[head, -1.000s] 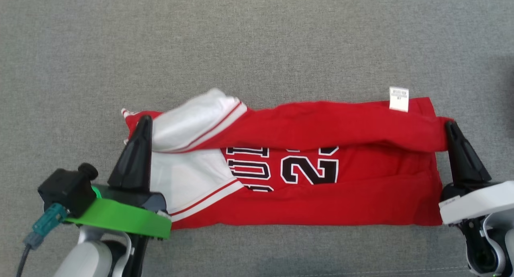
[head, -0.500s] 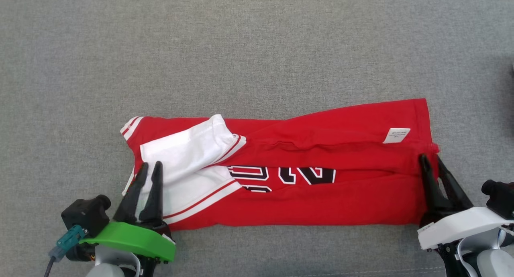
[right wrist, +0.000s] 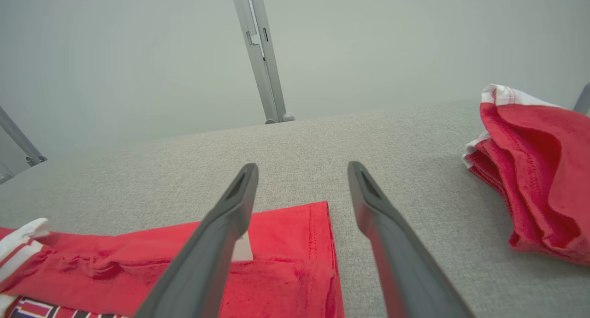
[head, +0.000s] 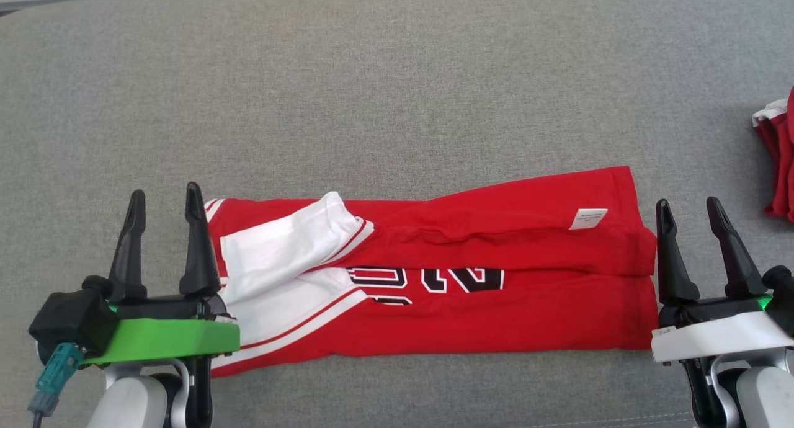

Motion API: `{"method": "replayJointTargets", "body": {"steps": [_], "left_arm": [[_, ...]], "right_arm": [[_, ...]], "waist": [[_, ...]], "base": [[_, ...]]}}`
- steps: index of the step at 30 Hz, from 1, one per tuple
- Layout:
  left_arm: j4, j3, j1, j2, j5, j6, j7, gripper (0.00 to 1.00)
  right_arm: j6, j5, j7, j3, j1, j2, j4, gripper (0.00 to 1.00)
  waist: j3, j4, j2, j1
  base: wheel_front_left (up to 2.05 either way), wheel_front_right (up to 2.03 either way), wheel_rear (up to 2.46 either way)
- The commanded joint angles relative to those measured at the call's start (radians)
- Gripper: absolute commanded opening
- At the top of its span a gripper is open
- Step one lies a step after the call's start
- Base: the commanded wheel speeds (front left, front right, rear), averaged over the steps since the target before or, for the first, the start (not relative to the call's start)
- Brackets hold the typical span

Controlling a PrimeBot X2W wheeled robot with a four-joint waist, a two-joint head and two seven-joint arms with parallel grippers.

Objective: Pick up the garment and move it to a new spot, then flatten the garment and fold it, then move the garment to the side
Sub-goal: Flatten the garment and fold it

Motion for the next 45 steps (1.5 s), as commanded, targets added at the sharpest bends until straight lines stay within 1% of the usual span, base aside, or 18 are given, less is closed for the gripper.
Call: {"method": "replayJointTargets", "body": {"steps": [1, 4, 6, 9, 12, 25, 31, 37, 45], "left_arm": [[-0.003, 0.010, -0.001, 0.001, 0.023, -0.006, -0.006, 1.00], [-0.001, 0.047, 0.008, 0.004, 0.082, -0.023, -0.006, 1.00], [0.016, 0.058, 0.015, 0.020, 0.116, -0.039, -0.006, 1.00], [0.053, 0.049, 0.032, 0.044, 0.150, -0.063, -0.006, 1.00], [0.080, 0.035, 0.051, 0.058, 0.159, -0.076, 0.000, 1.00], [0.076, 0.022, 0.070, 0.067, 0.146, -0.072, 0.011, 1.00], [0.080, 0.018, 0.048, 0.061, 0.145, -0.070, 0.011, 1.00], [0.105, 0.021, 0.013, 0.053, 0.138, -0.080, 0.004, 1.00], [0.132, 0.013, -0.022, 0.038, 0.147, -0.092, 0.000, 1.00]], "right_arm": [[0.000, -0.014, -0.006, -0.002, -0.013, 0.001, -0.002, 1.00], [0.000, -0.038, -0.006, -0.003, -0.026, 0.003, 0.010, 1.00], [0.000, -0.053, -0.005, -0.005, -0.031, 0.000, 0.025, 1.00], [0.000, -0.073, -0.003, 0.003, -0.034, -0.005, 0.046, 1.00], [0.000, -0.078, 0.000, 0.009, -0.026, -0.003, 0.064, 1.00], [0.000, -0.065, 0.003, 0.013, -0.015, 0.007, 0.094, 1.00], [0.000, -0.052, 0.019, -0.025, -0.019, -0.005, 0.145, 1.00], [0.000, -0.027, 0.023, -0.037, -0.039, -0.007, 0.274, 1.00], [0.000, 0.023, 0.007, 0.030, -0.101, 0.013, 0.482, 1.00]], "waist": [[-0.017, -0.004, 0.0000, 0.0000], [-0.037, -0.003, 0.0000, 0.0000], [-0.049, 0.002, 0.0000, 0.0000], [-0.070, 0.008, 0.0000, 0.0000], [-0.088, 0.011, 0.0000, 0.0000], [-0.102, 0.031, 0.0000, 0.0000], [-0.091, 0.046, 0.0000, 0.0000], [-0.061, 0.065, 0.0000, 0.0000], [-0.032, 0.074, 0.0000, 0.0000]], "base": [[0.00, 0.00, 0.00], [0.00, 0.00, 0.00], [0.00, 0.00, 0.00], [0.00, 0.00, 0.00], [0.00, 0.00, 0.00], [0.00, 0.00, 0.00], [0.00, 0.00, 0.00], [0.00, 0.00, 0.00], [0.00, 0.00, 0.00]]}}
